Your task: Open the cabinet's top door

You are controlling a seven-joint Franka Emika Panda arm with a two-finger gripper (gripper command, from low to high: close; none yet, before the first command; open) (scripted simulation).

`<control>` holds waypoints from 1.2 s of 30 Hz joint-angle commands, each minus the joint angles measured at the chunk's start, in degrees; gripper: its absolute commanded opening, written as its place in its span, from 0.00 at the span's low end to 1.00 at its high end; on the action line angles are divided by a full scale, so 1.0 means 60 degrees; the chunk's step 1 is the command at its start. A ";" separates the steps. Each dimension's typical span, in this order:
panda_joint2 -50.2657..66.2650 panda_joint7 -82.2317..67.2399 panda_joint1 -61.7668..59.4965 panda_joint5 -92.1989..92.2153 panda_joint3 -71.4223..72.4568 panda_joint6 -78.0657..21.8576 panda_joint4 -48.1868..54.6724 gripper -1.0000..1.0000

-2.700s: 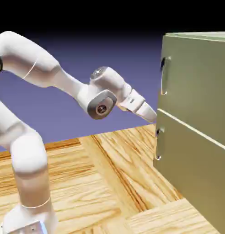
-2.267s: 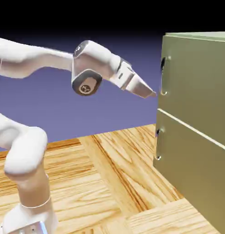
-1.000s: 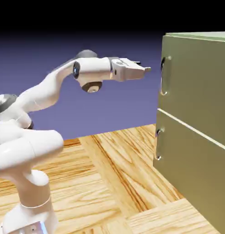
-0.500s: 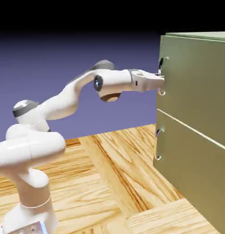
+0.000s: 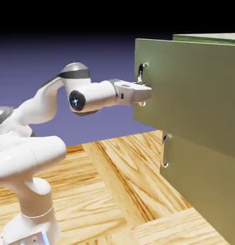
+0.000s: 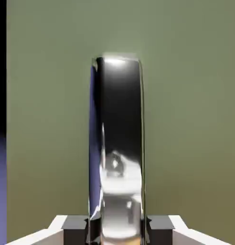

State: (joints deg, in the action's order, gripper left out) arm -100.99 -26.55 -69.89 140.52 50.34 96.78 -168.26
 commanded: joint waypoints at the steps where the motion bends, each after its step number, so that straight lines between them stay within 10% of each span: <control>1: -0.0003 -0.0083 -0.0098 -0.0149 -0.0238 -0.0406 -0.0176 0.00; 23: 0.4230 -0.4242 -0.5230 -0.5694 -0.4673 -0.9269 -0.0199 0.00; 36: 0.8729 -0.8570 -0.6954 -1.0409 -0.4677 -1.1017 0.2503 0.00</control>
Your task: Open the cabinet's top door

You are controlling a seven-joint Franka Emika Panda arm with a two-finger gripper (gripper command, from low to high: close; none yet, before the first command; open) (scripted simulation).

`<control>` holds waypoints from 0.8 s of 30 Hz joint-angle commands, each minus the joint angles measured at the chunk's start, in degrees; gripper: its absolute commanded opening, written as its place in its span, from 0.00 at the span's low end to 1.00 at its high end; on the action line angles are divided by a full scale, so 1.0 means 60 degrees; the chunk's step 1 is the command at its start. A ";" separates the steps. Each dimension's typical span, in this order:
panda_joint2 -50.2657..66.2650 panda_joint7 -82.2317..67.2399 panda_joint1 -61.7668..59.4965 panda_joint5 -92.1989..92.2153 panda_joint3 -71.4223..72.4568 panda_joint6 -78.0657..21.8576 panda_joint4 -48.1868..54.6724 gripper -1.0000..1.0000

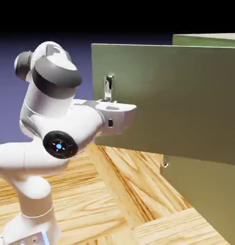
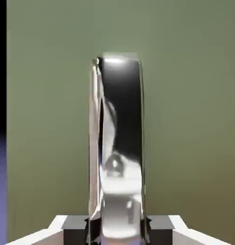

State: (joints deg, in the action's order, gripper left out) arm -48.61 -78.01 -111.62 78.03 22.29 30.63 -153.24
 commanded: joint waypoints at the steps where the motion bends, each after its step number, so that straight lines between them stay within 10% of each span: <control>1: 0.0346 -0.0260 -0.0034 -0.0315 0.0020 0.0002 0.0239 0.00; 24: 0.8264 -0.2347 0.0283 -0.5255 0.0781 -0.0139 0.7126 0.00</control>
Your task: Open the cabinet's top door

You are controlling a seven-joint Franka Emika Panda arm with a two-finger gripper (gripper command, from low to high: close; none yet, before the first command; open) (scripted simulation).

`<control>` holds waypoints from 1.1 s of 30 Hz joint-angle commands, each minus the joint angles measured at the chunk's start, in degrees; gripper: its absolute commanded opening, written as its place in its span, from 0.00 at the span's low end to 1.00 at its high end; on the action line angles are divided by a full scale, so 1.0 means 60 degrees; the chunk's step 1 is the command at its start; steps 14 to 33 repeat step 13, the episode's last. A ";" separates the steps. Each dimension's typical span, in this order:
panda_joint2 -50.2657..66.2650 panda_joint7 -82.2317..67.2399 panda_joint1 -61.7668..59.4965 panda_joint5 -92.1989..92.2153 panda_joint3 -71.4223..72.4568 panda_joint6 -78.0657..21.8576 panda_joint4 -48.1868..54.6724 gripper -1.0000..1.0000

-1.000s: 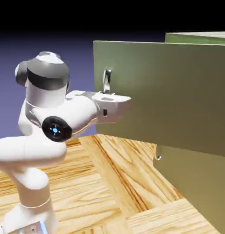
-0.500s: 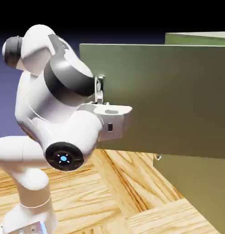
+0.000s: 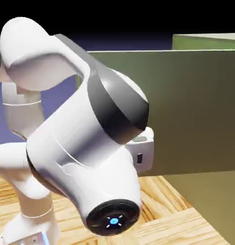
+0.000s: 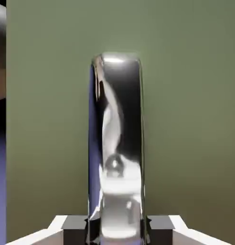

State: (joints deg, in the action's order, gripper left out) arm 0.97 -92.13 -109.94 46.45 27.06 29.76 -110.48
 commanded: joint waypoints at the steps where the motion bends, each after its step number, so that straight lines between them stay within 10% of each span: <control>1: 0.0323 0.0069 0.0053 -0.0104 0.0027 -0.0050 0.0347 0.00; 13: 0.3836 0.1404 0.0936 -0.0779 0.0391 -0.1066 0.4501 0.00; 33: 0.3836 0.1404 0.0936 -0.0779 0.0391 -0.1066 0.4501 0.00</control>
